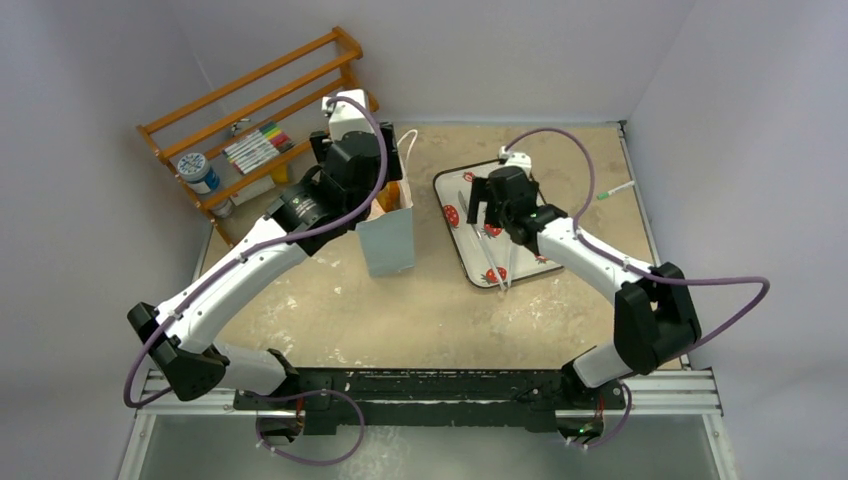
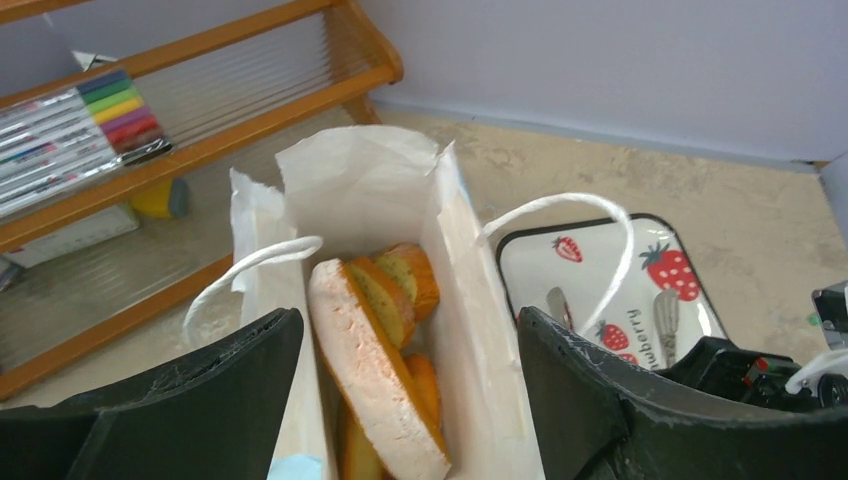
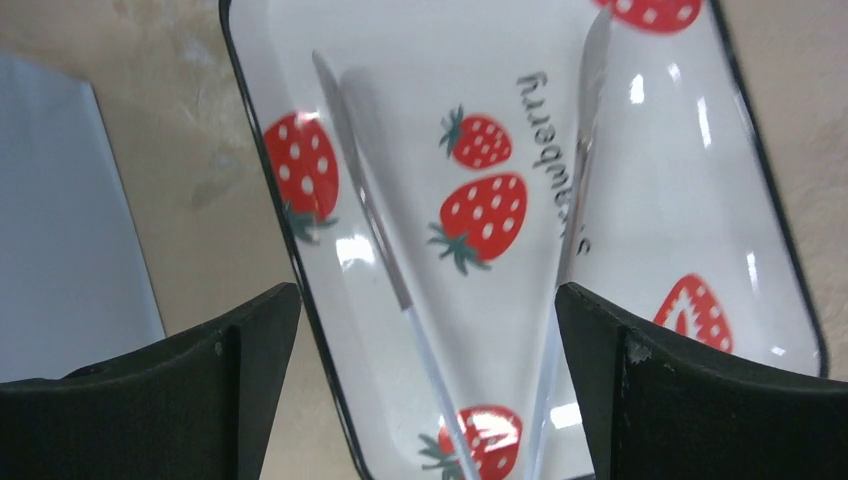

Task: Take the fake bread out of the paper bag
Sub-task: Pick up the clamp from the container.

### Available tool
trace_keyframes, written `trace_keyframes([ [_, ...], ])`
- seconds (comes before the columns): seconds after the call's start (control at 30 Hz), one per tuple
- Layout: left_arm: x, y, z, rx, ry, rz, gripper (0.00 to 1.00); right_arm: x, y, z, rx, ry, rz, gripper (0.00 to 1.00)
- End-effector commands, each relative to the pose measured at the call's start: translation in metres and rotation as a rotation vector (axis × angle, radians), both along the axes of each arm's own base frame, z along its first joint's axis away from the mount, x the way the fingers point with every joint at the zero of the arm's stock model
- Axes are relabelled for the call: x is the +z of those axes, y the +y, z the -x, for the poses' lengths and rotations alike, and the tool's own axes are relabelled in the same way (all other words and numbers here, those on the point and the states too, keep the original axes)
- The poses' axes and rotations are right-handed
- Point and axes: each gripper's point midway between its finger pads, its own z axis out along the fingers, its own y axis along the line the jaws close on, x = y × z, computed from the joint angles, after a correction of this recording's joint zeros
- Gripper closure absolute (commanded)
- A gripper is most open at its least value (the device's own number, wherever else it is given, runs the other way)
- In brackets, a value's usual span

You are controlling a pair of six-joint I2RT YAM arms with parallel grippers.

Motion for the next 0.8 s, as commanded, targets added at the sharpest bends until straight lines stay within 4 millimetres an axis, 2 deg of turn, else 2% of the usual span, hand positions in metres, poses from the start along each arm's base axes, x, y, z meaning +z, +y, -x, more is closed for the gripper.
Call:
trace_keyframes([
  [0.0,0.003,0.03,0.013,0.074,0.008,0.016,0.22,-0.015,0.003,0.027,-0.061,0.049,0.03,0.0],
  [0.13,-0.001,0.04,0.02,0.096,0.022,0.004,0.21,-0.031,-0.004,0.04,-0.094,0.097,0.04,0.0],
  [0.27,-0.003,0.046,0.024,0.107,0.03,0.002,0.21,-0.029,-0.004,0.045,-0.092,0.099,0.034,0.0],
  [0.3,-0.004,0.047,0.025,0.108,0.033,0.0,0.21,-0.037,-0.007,0.051,-0.088,0.122,0.048,0.0],
  [0.77,-0.011,0.054,0.026,0.139,0.049,-0.015,0.17,-0.067,-0.01,0.065,-0.076,0.216,0.115,0.0],
])
